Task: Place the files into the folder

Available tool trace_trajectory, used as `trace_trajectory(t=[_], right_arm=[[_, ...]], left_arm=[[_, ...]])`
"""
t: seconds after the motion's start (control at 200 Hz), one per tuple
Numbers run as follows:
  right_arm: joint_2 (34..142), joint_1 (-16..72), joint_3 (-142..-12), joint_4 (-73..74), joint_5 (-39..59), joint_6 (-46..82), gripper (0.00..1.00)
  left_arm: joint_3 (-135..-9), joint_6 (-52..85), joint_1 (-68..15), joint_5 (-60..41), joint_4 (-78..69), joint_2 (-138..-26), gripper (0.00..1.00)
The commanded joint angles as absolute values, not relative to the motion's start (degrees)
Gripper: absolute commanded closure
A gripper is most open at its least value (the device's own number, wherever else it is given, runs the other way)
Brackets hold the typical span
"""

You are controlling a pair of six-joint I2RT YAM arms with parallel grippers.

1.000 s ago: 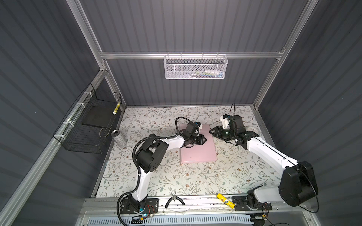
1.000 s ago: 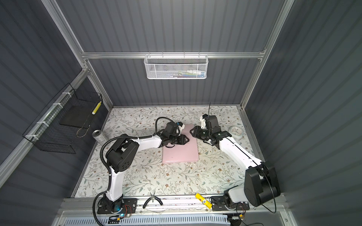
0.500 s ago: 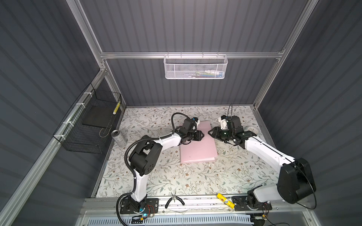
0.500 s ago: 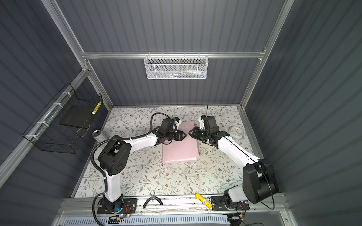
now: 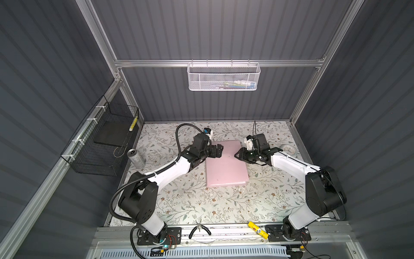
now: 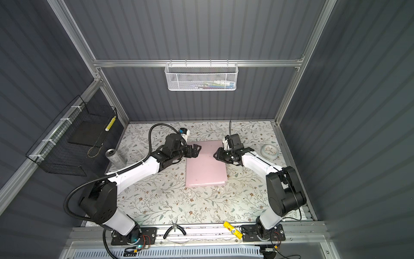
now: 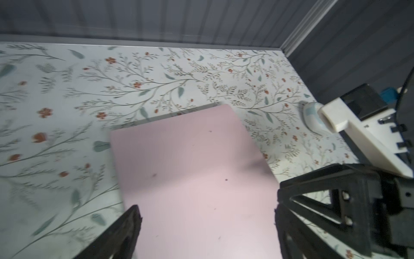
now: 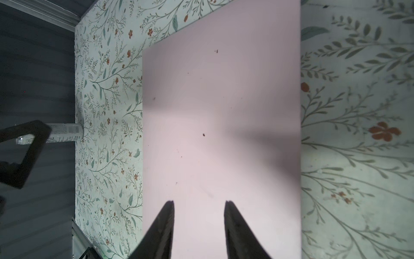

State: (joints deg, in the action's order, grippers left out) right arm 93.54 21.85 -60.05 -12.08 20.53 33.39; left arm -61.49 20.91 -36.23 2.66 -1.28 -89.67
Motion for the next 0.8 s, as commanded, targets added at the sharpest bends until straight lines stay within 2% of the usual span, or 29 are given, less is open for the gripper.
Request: trace_trajectory(t=[0.0,0.155,0.275,0.37,0.43,0.495,0.65,0.726,0.796], right_arm=[[95.8,22.2,-62.6,-13.2,20.1,31.0,0.60],[97.7,22.2,-63.3,-13.2,20.1,29.5,0.60],[94.6,22.2,-62.9,-12.6,19.9,27.7,0.57],[90.0,22.1,-62.0,-12.8,16.1,24.7,0.48],[87.3,22.1,-61.0,-12.8,13.9,22.7,0.32],[85.3,22.1,-60.1,-12.8,11.1,21.4,0.28],[83.8,20.6,-60.8,-13.8,8.5,21.6,0.20],[83.1,19.8,-60.1,-12.5,6.5,22.3,0.17],[81.9,19.4,-58.3,-10.1,4.0,21.9,0.15]], left_arm=[[-57.4,20.4,-35.5,13.5,-0.4,-85.2,0.02],[-48.2,16.1,-35.4,19.1,-7.7,-79.3,0.00],[-39.2,13.2,-35.4,26.0,-15.7,-73.3,0.00],[-32.4,7.9,-35.4,33.8,-24.3,-69.3,0.00],[-28.6,2.7,-34.8,40.0,-30.7,-68.1,0.00],[-26.7,0.0,-32.9,45.2,-32.5,-67.0,0.00],[-23.3,-0.7,-27.7,48.0,-30.4,-65.1,0.00],[-21.0,-0.9,-25.1,50.2,-33.1,-67.1,0.00],[-19.3,-0.6,-21.4,48.0,-39.0,-71.5,0.00]])
